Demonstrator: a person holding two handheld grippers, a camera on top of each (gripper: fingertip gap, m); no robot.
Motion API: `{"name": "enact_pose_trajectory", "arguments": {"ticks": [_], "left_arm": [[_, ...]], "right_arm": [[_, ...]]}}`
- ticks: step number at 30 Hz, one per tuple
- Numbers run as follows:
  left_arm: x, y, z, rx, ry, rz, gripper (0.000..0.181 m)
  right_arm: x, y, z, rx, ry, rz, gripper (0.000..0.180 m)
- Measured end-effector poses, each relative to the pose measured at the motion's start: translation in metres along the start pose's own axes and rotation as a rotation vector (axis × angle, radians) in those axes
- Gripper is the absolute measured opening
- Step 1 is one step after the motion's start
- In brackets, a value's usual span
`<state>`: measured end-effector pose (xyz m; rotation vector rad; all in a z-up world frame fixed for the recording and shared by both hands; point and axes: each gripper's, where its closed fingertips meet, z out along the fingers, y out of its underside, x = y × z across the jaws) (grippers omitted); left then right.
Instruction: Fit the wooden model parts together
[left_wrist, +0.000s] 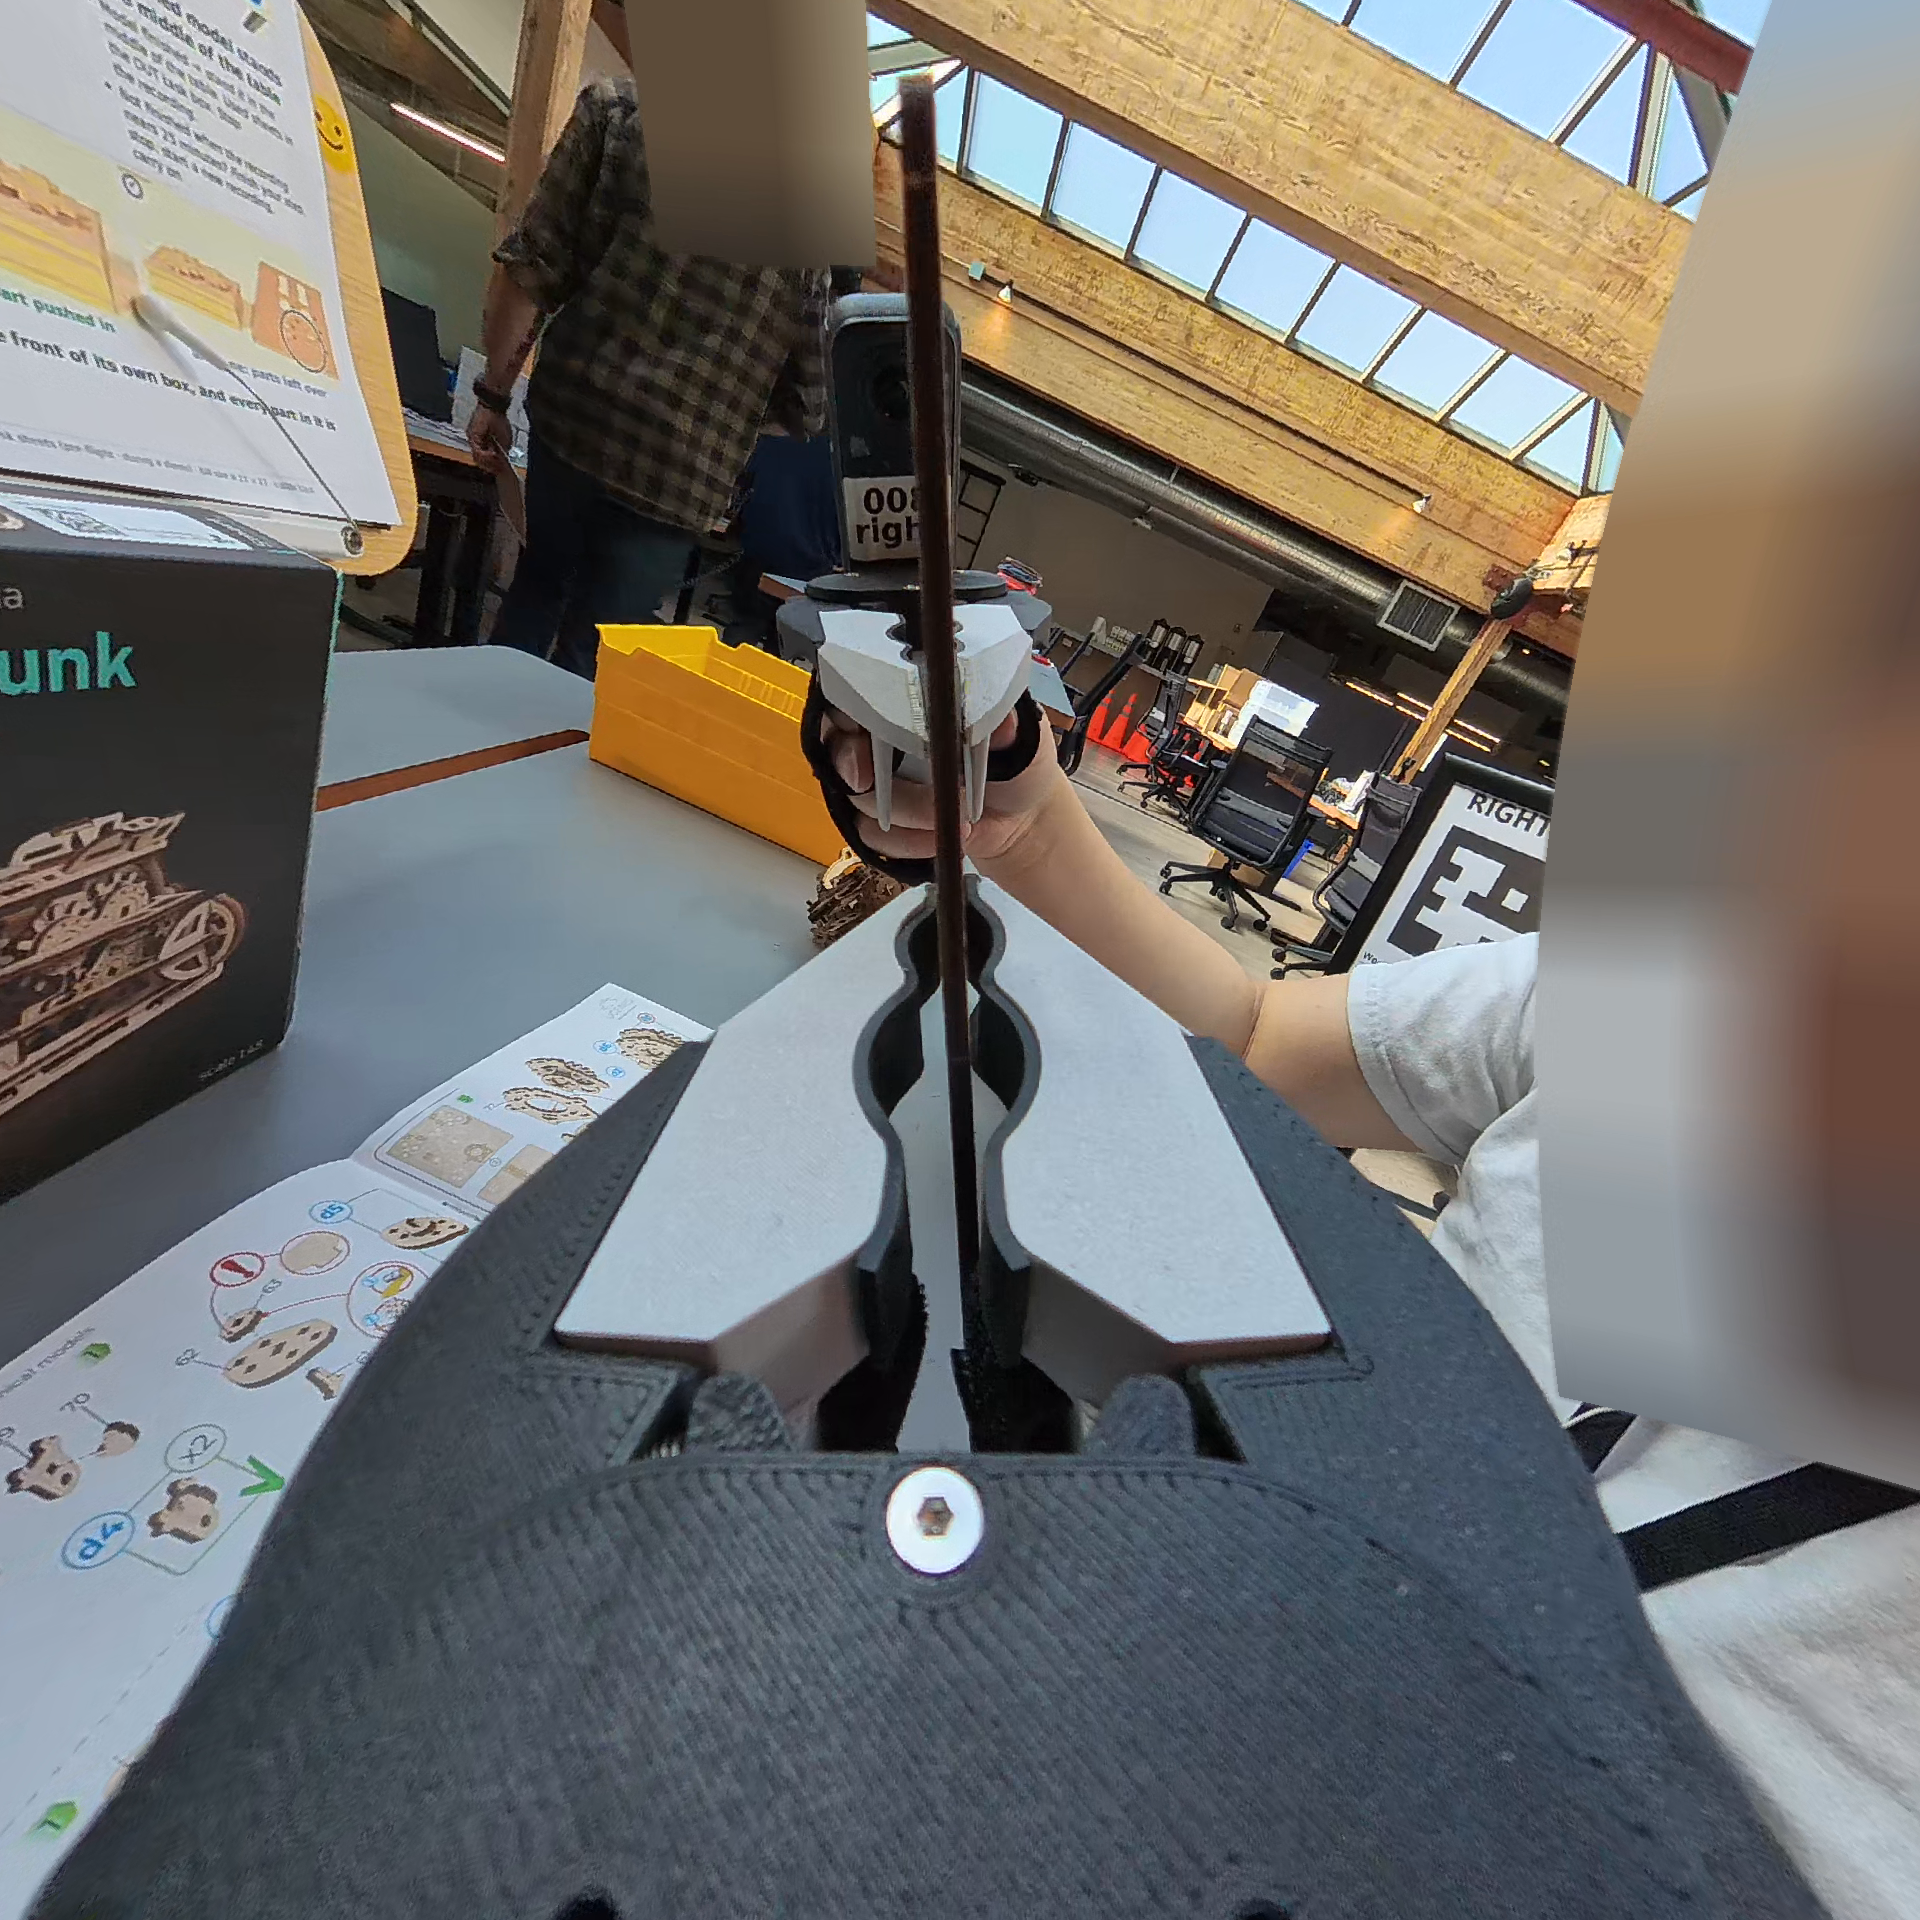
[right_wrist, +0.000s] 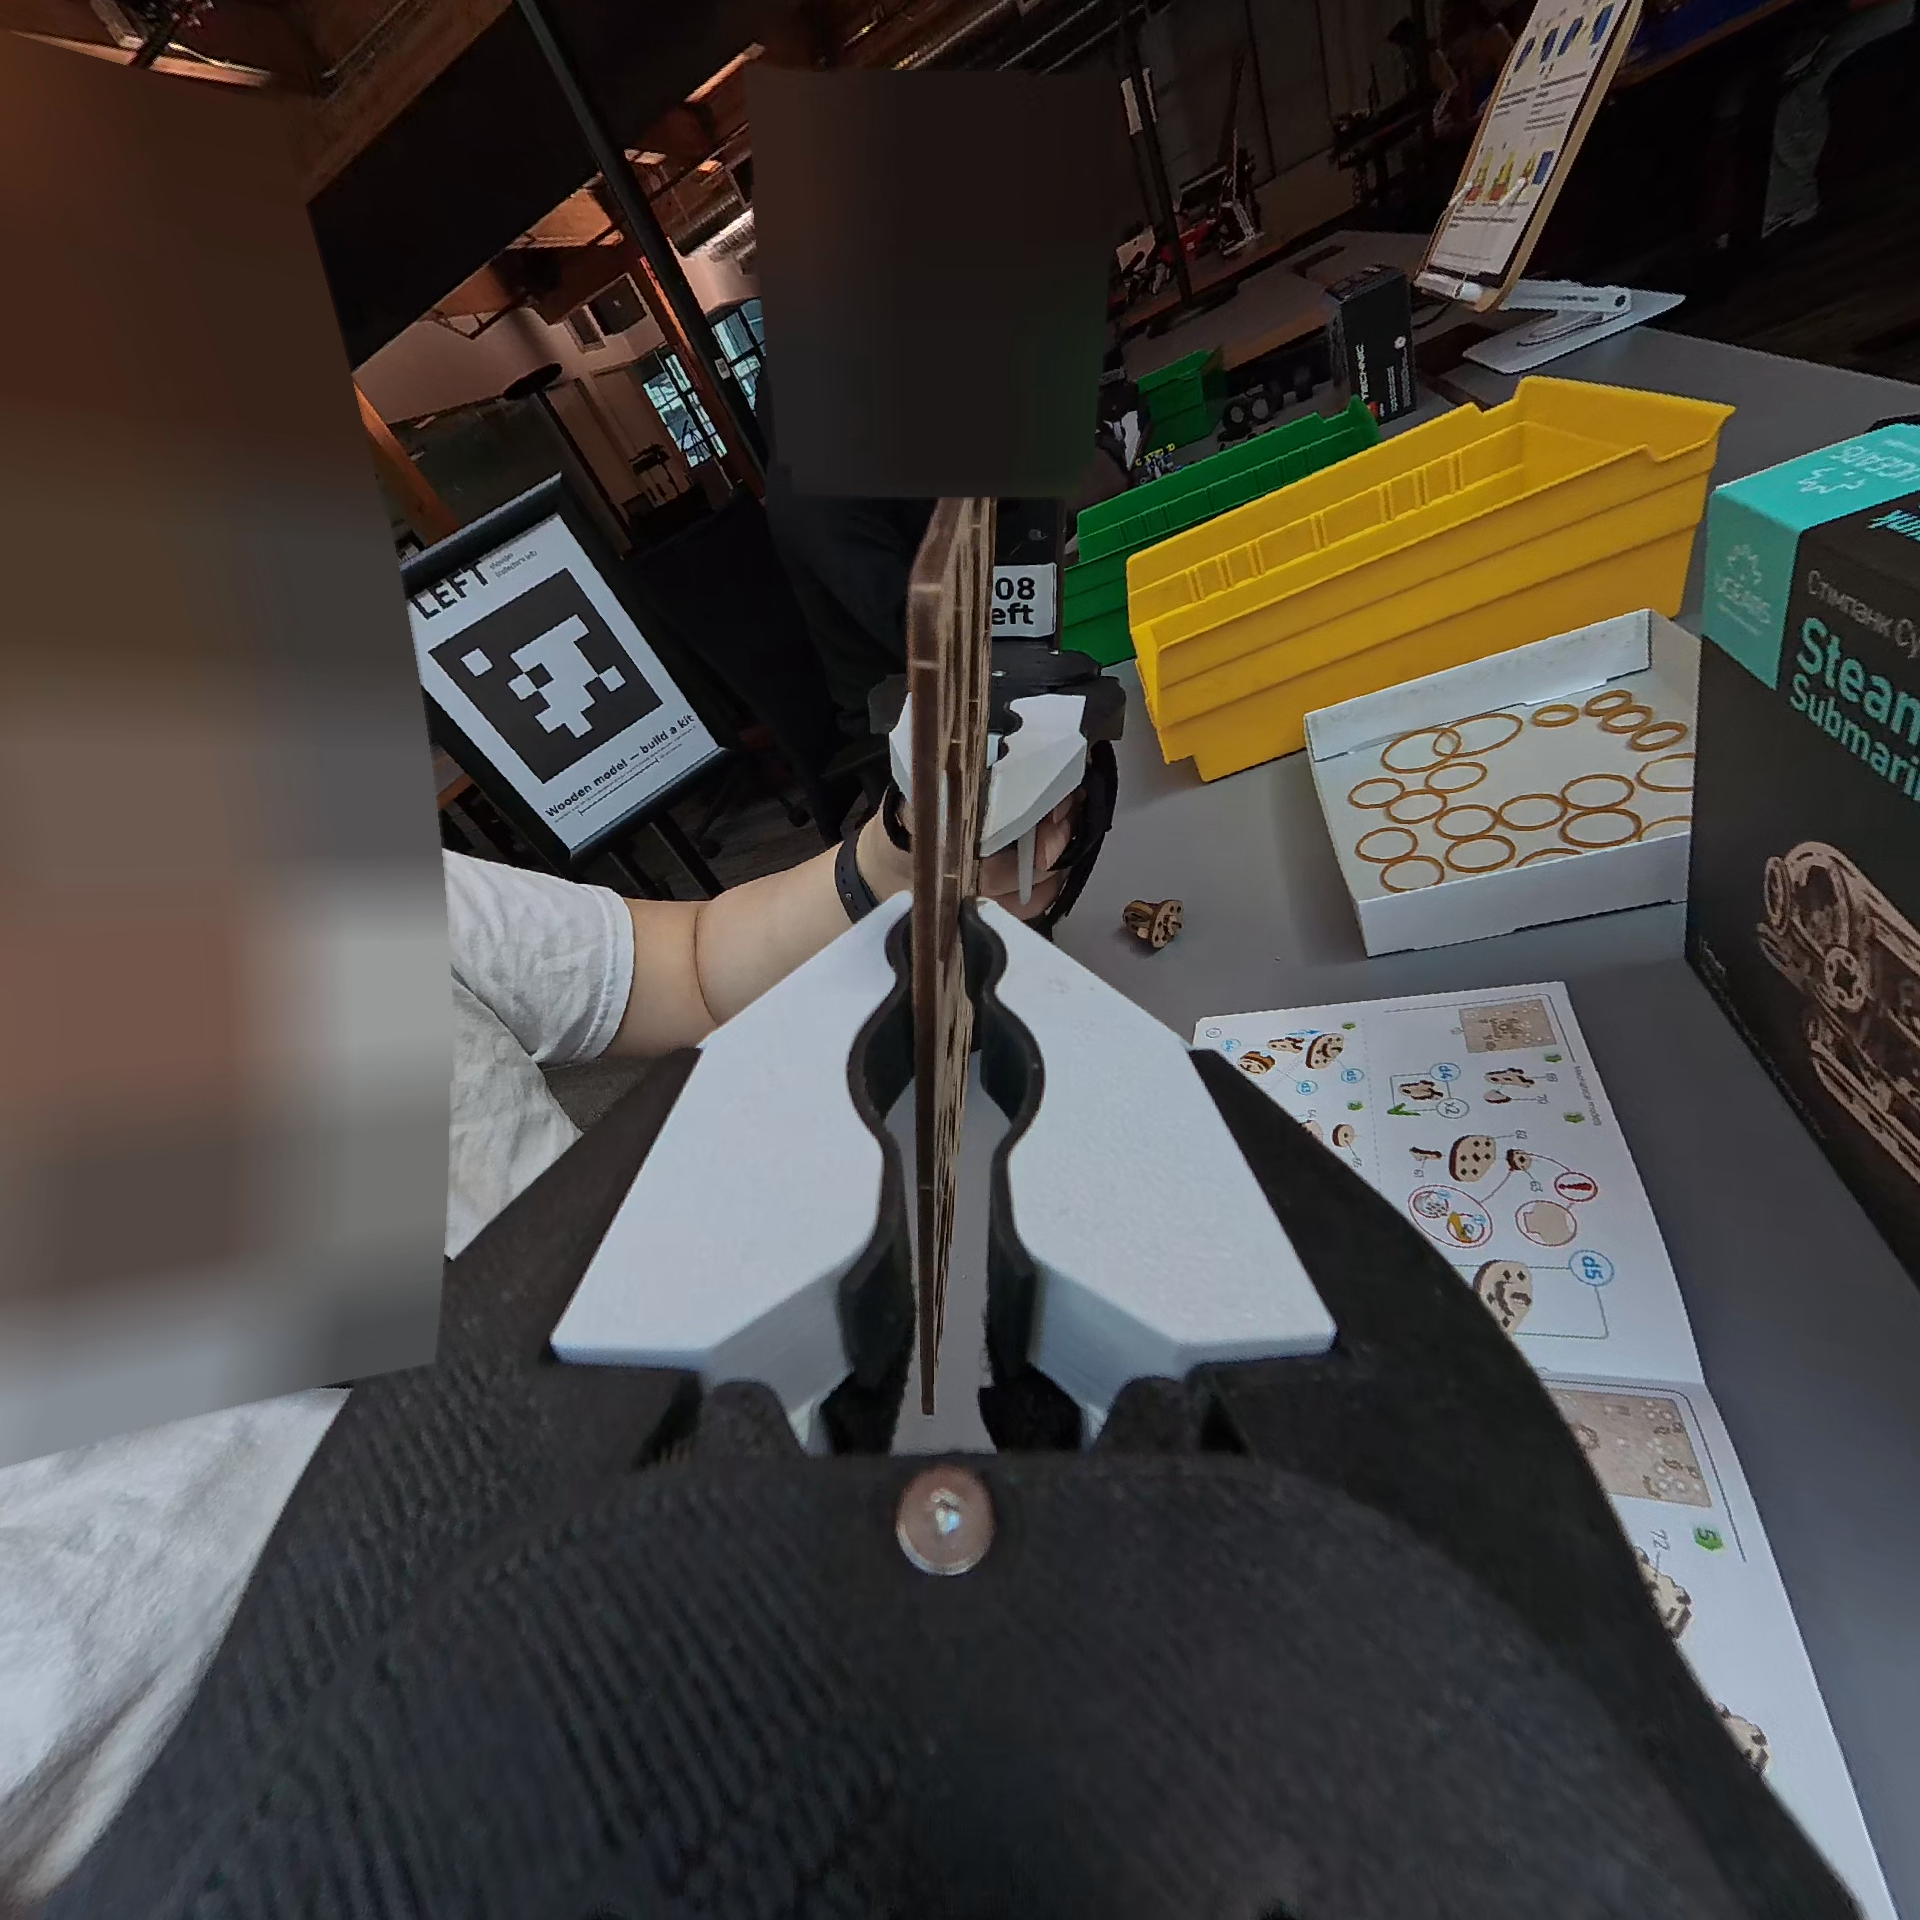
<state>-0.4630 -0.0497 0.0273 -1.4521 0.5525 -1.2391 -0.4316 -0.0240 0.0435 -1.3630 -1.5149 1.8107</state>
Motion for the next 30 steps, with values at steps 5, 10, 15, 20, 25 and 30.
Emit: {"name": "enact_pose_trajectory", "arguments": {"ticks": [5, 10, 15, 20, 25, 30], "left_arm": [[-0.008, -0.009, -0.011, 0.043, -0.03, 0.003, 0.0], [-0.021, -0.02, -0.03, 0.112, -0.063, -0.003, 0.0], [-0.026, -0.034, -0.047, 0.195, -0.068, -0.014, 0.0], [-0.023, -0.053, -0.067, 0.296, -0.077, 0.025, 0.0], [-0.027, -0.066, -0.089, 0.382, -0.09, 0.027, 0.0], [-0.033, -0.068, -0.096, 0.406, -0.105, 0.018, 0.0]], "right_arm": [[0.004, -0.01, -0.004, 0.046, 0.059, -0.07, 0.011], [0.019, -0.026, -0.018, 0.126, 0.206, -0.171, 0.019], [0.028, -0.035, -0.03, 0.178, 0.264, -0.179, 0.021], [0.032, -0.027, -0.029, 0.143, 0.275, -0.184, 0.021], [0.036, -0.024, -0.029, 0.127, 0.287, -0.2, 0.021], [0.04, -0.027, -0.035, 0.156, 0.297, -0.185, 0.02]]}}
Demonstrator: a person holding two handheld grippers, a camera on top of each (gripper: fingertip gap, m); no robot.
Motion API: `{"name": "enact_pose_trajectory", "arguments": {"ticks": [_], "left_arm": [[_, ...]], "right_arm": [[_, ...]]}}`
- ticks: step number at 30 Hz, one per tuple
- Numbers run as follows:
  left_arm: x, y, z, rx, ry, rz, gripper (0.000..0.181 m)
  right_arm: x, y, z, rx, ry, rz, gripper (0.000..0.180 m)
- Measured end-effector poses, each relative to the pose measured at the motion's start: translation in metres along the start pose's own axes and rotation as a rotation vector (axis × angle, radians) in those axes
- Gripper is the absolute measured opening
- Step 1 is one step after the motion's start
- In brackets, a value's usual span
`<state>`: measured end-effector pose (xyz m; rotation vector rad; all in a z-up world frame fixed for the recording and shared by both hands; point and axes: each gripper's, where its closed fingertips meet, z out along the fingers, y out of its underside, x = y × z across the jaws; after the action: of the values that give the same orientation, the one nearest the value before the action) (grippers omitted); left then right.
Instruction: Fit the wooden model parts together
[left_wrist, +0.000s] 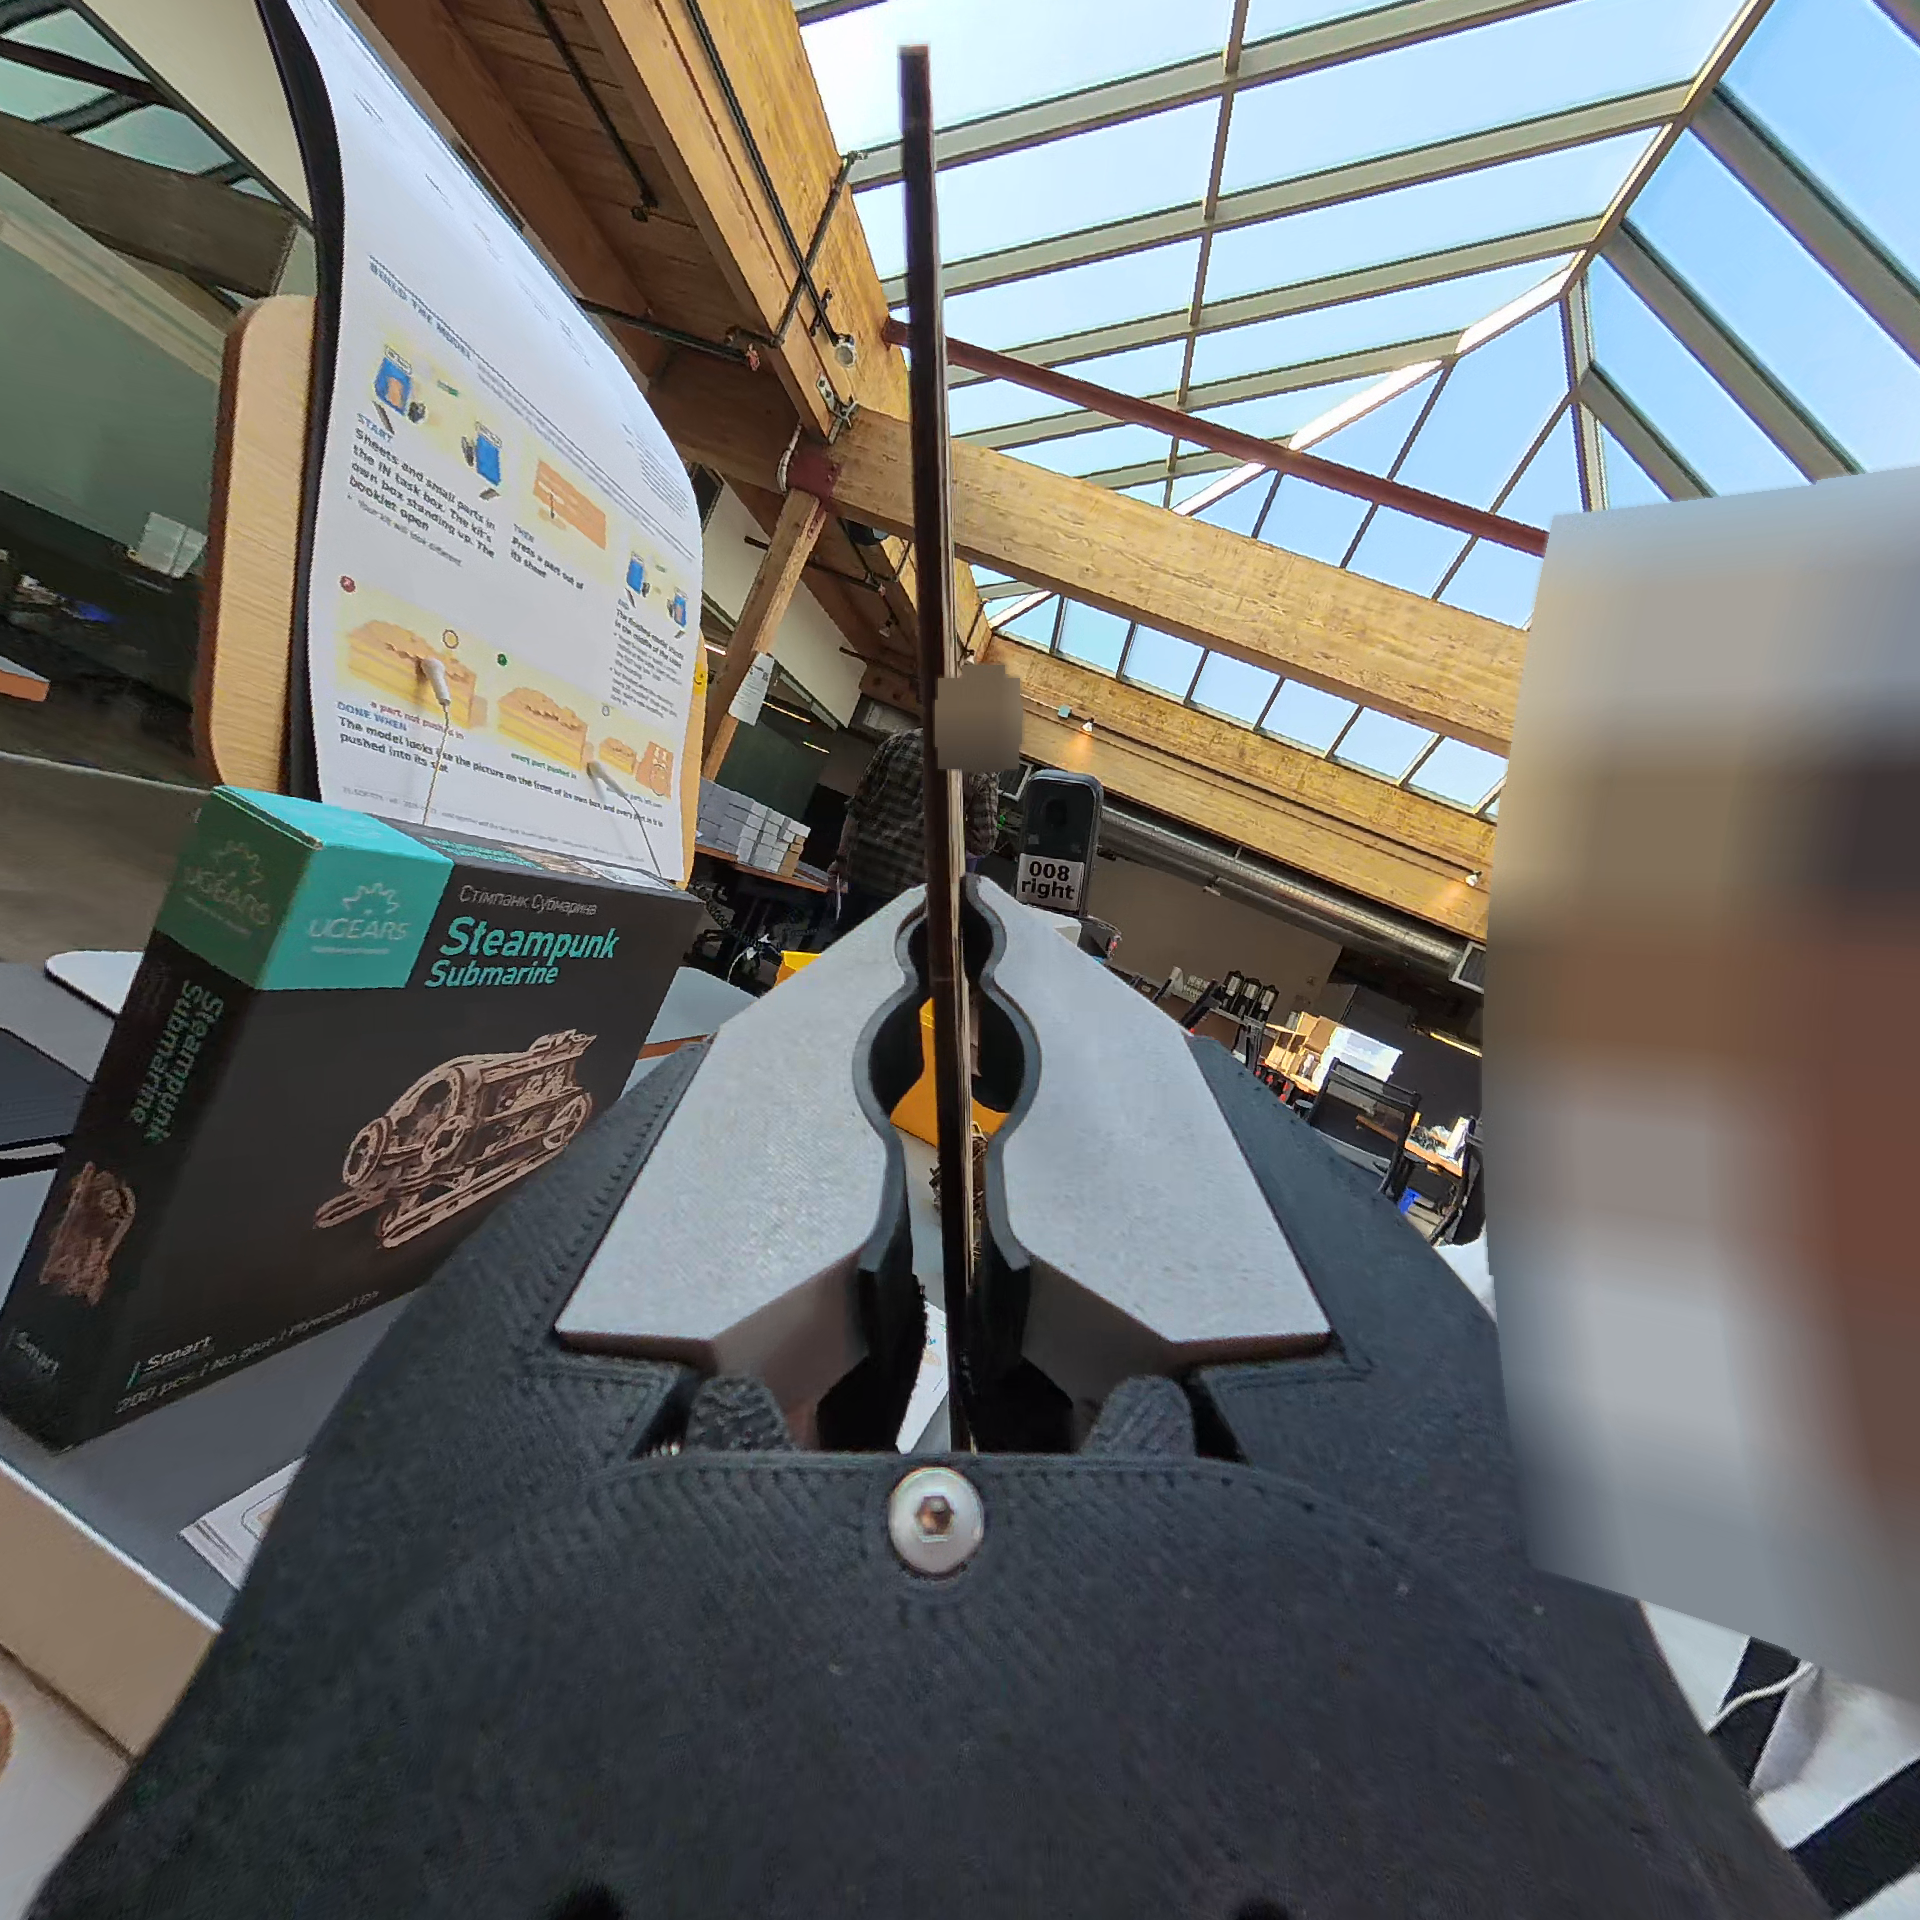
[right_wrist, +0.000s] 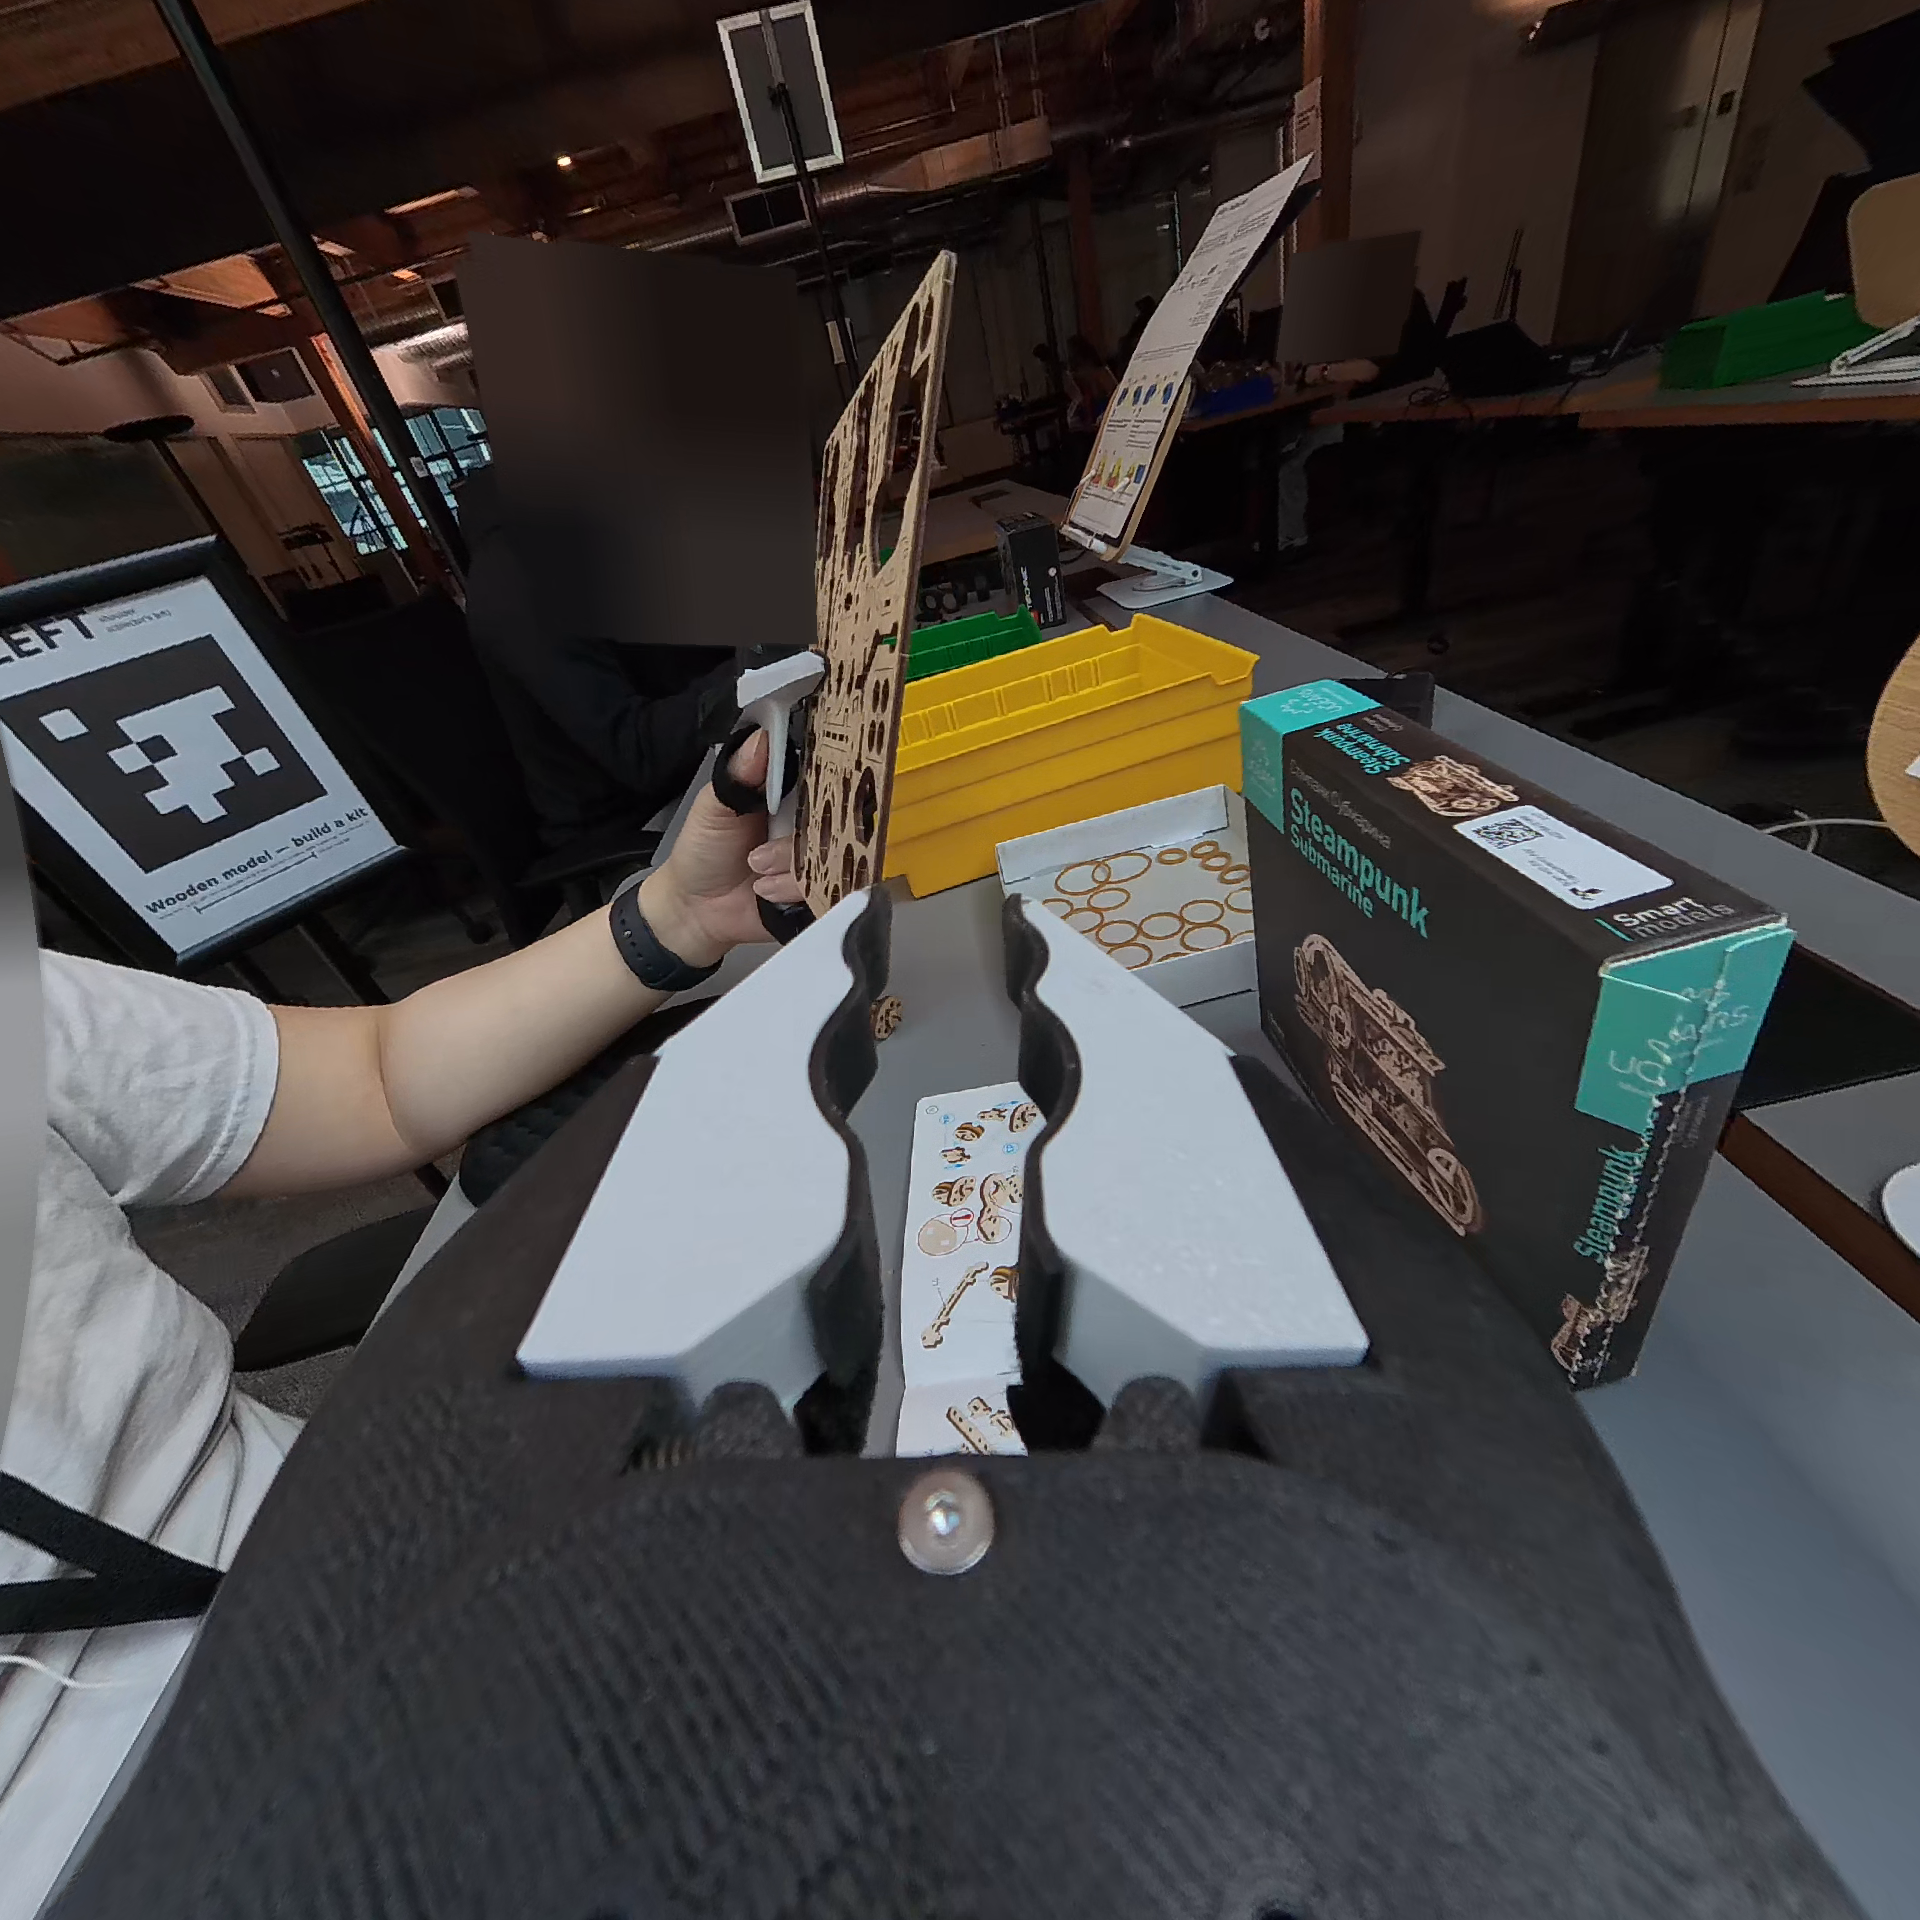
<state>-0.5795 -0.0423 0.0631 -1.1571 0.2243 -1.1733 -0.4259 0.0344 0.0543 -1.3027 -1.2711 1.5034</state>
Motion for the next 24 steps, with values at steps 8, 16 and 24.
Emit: {"name": "enact_pose_trajectory", "arguments": {"ticks": [8, 16, 24], "left_arm": [[0.0, 0.007, 0.004, -0.041, -0.014, 0.028, 0.001], [-0.002, 0.007, 0.003, -0.045, -0.025, 0.027, 0.0], [-0.014, 0.032, 0.009, -0.183, -0.096, 0.078, 0.001]], "right_arm": [[0.003, 0.002, -0.001, -0.003, 0.008, 0.007, 0.02], [0.006, 0.007, 0.0, -0.026, 0.019, -0.001, 0.02], [0.013, 0.014, 0.0, -0.041, 0.033, 0.014, 0.019]]}}
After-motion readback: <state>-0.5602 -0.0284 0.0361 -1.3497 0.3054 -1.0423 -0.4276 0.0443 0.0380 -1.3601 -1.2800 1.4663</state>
